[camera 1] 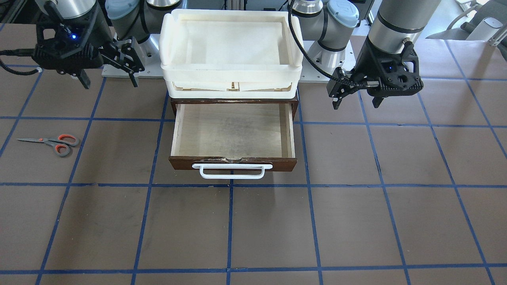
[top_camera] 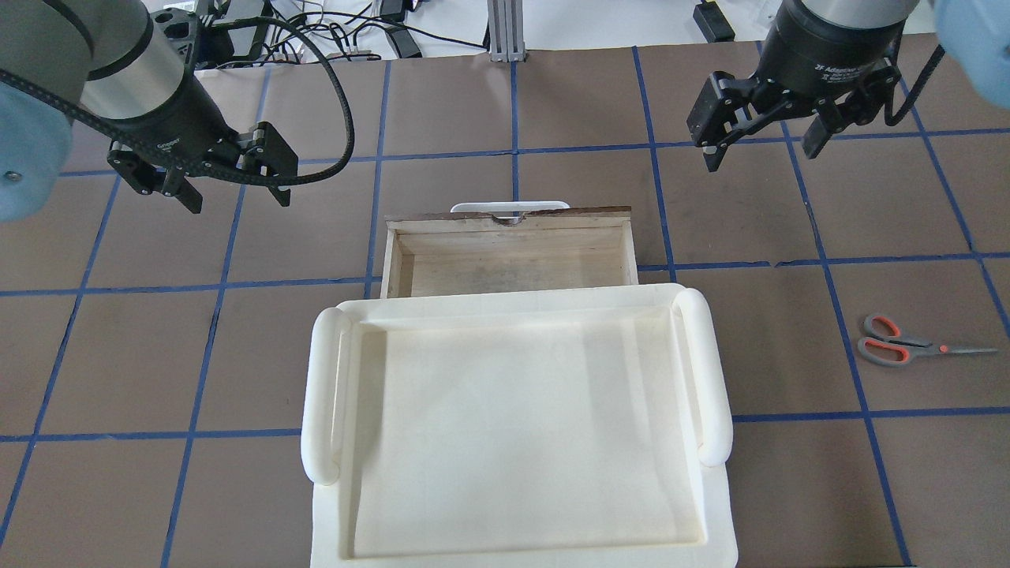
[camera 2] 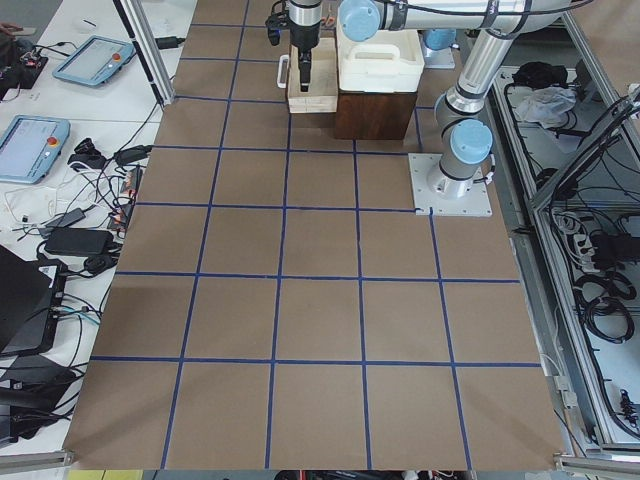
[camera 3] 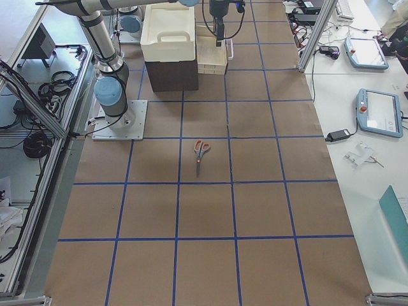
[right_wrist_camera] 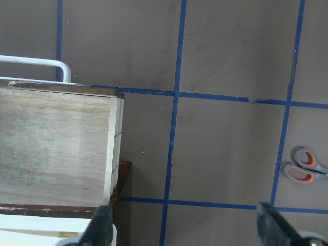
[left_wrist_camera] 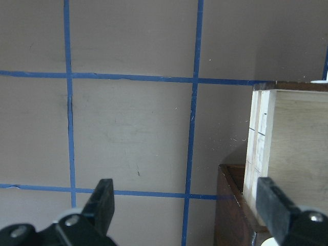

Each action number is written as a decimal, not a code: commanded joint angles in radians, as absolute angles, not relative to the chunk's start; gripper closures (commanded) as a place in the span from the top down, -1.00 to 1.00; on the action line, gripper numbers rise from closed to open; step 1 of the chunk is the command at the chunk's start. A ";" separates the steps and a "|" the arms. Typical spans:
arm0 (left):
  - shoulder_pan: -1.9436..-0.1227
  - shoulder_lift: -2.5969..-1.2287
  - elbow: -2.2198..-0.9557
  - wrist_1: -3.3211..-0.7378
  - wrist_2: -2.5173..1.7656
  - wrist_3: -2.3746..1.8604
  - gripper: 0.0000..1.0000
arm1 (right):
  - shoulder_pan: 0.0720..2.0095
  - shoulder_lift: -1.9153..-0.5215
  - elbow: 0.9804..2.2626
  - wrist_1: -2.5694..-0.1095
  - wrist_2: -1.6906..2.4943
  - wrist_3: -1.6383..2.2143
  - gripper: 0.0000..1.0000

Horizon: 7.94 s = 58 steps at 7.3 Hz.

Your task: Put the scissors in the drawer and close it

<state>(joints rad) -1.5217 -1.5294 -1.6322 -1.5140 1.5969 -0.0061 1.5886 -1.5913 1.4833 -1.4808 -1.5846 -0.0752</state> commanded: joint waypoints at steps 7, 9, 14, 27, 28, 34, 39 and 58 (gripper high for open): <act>-1.523 -1.529 -1.637 -1.512 1.606 -0.005 1.00 | 1.548 -1.588 1.491 -1.488 -1.589 -0.381 1.00; -1.522 -1.529 -1.637 -1.513 1.608 -0.005 1.00 | 1.497 -1.592 1.514 -1.480 -1.592 -0.580 1.00; -1.522 -1.529 -1.637 -1.513 1.606 -0.005 1.00 | 1.228 -1.594 1.679 -1.483 -1.608 -1.204 1.00; -1.525 -1.526 -1.638 -1.511 1.603 -0.005 1.00 | 0.713 -1.379 2.236 -2.440 -1.488 -2.279 1.00; -1.525 -1.526 -1.640 -1.511 1.603 -0.003 1.00 | 0.715 -1.378 2.244 -2.441 -1.486 -2.281 1.00; -1.525 -1.528 -1.640 -1.505 1.606 -0.006 1.00 | 0.716 -1.330 2.267 -2.502 -1.494 -2.281 0.70; -1.525 -1.525 -1.644 -1.505 1.623 -0.005 1.00 | 0.732 -1.338 2.267 -2.500 -1.491 -2.272 0.29; -1.525 -1.517 -1.661 -1.508 1.620 -0.005 1.00 | 0.926 -1.451 2.027 -2.268 -1.489 -2.249 -1.00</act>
<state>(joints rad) -1.5249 -1.5171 -1.6607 -1.5080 1.6214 -0.0046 0.8619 -1.4245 2.1178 -2.3714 -1.4895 -2.2572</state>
